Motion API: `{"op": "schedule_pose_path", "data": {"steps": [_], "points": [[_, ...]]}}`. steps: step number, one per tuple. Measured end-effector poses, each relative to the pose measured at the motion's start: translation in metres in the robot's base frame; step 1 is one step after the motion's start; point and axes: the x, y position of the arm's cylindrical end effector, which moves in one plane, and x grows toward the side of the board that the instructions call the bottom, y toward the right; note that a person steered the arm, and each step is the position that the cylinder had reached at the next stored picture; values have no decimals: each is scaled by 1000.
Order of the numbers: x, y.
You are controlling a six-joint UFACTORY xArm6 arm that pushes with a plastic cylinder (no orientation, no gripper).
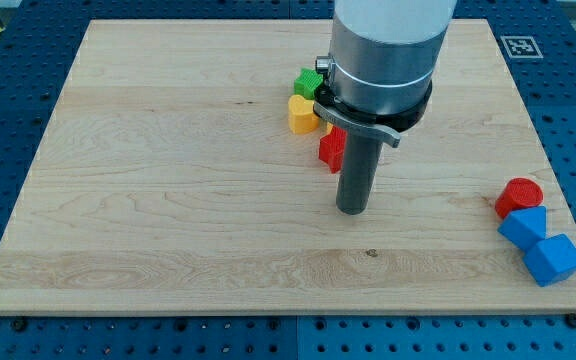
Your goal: Slide your hand towards the center right
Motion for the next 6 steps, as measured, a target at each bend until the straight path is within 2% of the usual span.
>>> {"op": "schedule_pose_path", "data": {"steps": [1,3,5,6], "points": [[0,6],[24,67],[-67,173],[-81,221]]}}
